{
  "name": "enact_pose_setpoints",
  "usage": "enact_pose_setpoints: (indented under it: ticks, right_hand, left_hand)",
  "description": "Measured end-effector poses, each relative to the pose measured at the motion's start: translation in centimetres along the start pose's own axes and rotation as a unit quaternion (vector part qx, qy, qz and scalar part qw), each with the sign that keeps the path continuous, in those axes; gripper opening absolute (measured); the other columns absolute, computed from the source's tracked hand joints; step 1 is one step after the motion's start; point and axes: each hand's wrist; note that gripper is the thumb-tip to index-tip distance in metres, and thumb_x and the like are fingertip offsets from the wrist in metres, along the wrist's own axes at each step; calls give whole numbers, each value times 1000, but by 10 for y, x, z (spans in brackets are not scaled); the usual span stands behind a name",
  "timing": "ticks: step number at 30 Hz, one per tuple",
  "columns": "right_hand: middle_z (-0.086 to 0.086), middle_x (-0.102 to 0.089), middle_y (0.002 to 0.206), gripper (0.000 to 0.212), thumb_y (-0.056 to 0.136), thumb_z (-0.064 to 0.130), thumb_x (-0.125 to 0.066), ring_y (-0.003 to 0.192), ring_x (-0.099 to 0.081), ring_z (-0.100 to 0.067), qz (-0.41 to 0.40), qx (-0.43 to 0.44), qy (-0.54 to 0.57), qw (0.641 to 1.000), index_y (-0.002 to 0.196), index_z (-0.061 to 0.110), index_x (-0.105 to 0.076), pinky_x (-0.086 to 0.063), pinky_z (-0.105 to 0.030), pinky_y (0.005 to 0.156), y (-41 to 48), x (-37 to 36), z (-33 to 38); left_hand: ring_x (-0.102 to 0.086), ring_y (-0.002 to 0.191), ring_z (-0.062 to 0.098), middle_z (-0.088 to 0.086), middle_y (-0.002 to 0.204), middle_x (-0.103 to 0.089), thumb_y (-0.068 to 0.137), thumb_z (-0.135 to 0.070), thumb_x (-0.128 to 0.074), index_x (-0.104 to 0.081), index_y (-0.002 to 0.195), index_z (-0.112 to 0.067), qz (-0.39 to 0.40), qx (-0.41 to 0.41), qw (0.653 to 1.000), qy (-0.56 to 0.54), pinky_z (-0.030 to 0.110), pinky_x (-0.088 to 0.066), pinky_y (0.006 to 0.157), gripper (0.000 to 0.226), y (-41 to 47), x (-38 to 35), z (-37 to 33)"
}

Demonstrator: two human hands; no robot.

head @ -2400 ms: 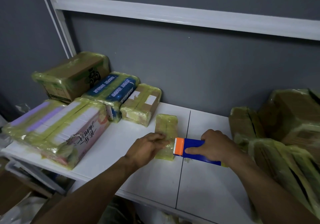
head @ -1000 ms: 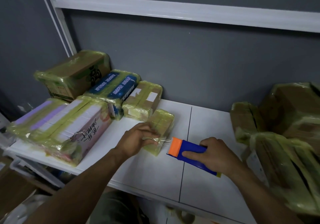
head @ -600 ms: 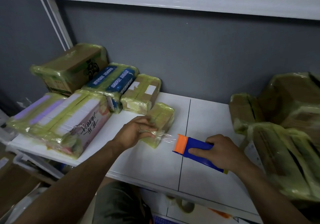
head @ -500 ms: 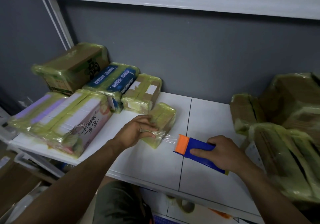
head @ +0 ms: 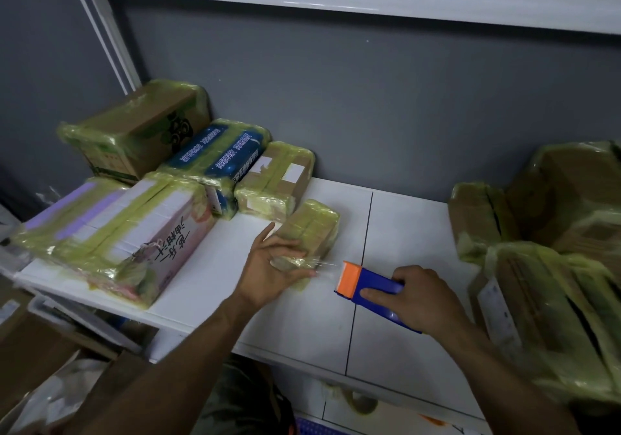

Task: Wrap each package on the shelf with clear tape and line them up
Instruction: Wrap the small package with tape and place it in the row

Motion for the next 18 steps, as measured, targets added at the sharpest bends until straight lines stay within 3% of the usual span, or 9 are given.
enact_pose_setpoints:
  ticks: [4, 8, 14, 16, 18]
  right_hand:
    - [12, -67, 73, 55, 73, 79, -71, 68, -66, -5, -11, -1, 16, 1000, 79, 25, -60, -47, -21, 59, 2, -4, -3]
    - [12, -67, 74, 57, 71, 81, -69, 69, -67, -6, -15, 5, 13, 1000, 79, 26, -59, -53, -23, 62, 8, -7, -3]
    - [11, -66, 90, 55, 78, 80, -66, 80, -66, -10, -6, 4, -45, 999, 93, 28, -54, -51, -24, 64, 29, -16, 21]
    - [7, -68, 97, 58, 78, 80, -65, 85, -67, -13, -8, 1, -56, 998, 100, 27, -56, -54, -27, 69, 35, -20, 29]
    - [5, -70, 103, 62, 79, 81, -63, 90, -69, -15, -16, 0, -66, 998, 105, 25, -57, -57, -30, 73, 37, -26, 33]
  left_hand:
    - [-58, 122, 11, -3, 110, -72, 63, -23, -94, -81, 90, -16, -53, -7, 998, -39, 20, -43, 105, 31, -9, -14, 1]
    - [-63, 116, 18, -12, 110, -71, 69, -28, -91, -81, 92, -21, -36, -4, 998, -50, 29, -49, 101, 26, -7, -8, 6]
    - [-64, 114, 15, -14, 112, -70, 71, -32, -88, -80, 93, -23, -38, -6, 999, -36, 27, -50, 99, 24, -7, -11, 4]
    - [-63, 116, 13, -17, 117, -69, 73, -32, -87, -79, 100, -24, -40, 2, 999, -35, 29, -51, 99, 29, -9, -11, 4]
    - [-56, 127, 9, -20, 134, -61, 76, -30, -88, -72, 123, -23, -32, 8, 999, -26, 27, -51, 101, 50, -9, -9, 4]
Point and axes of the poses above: each hand's wrist, its own y-axis towards the middle knuckle, its own x-axis out of the back of the hand, z = x × y
